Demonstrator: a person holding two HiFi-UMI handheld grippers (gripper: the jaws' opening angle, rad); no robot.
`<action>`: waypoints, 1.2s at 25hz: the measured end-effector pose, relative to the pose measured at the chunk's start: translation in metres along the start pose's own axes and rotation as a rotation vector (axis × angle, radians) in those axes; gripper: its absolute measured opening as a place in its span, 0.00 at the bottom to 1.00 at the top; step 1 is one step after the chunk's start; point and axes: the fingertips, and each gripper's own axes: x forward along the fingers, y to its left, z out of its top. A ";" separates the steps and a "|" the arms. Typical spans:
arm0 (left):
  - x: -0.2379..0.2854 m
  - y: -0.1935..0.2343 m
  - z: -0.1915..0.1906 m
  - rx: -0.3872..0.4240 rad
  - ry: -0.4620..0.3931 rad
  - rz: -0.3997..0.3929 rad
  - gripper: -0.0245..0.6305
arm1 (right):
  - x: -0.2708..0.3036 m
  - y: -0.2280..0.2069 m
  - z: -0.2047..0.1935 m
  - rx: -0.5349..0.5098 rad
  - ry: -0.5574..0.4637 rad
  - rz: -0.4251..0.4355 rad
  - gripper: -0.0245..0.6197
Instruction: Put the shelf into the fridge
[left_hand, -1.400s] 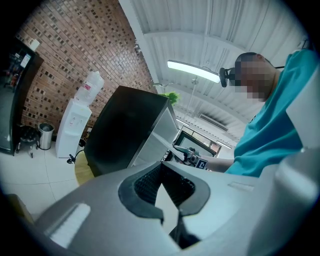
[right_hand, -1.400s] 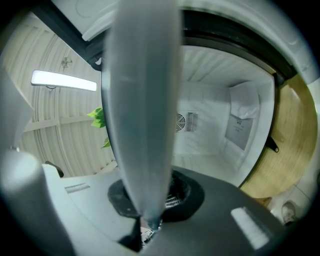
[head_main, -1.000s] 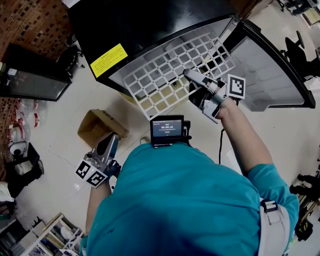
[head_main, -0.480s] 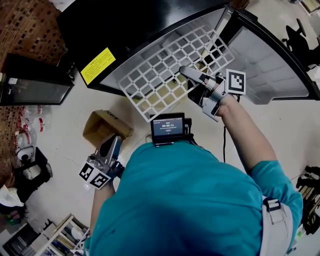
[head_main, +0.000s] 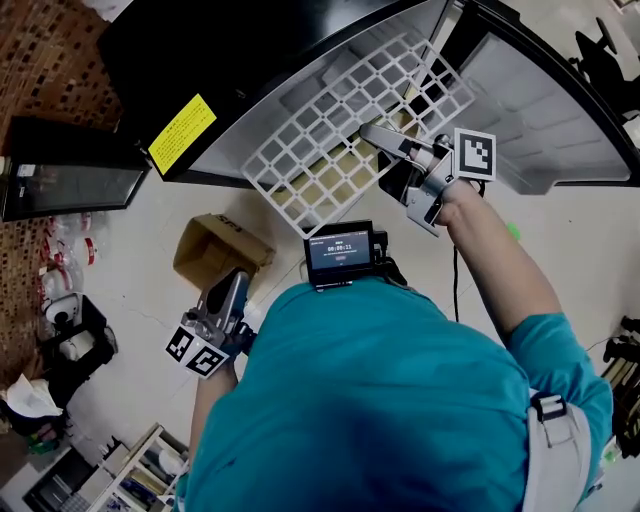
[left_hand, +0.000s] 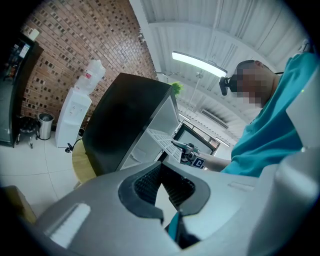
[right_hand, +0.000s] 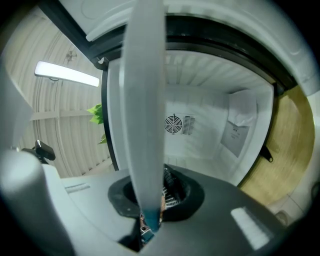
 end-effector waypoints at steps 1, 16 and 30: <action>0.000 0.000 -0.001 0.001 0.000 -0.001 0.04 | -0.001 -0.001 0.000 0.005 -0.002 -0.002 0.08; -0.002 0.000 0.000 -0.007 -0.008 -0.006 0.04 | -0.003 0.007 0.001 0.027 -0.010 -0.042 0.08; -0.003 -0.002 0.001 -0.021 -0.015 -0.008 0.04 | -0.006 0.010 0.003 0.057 -0.048 -0.045 0.08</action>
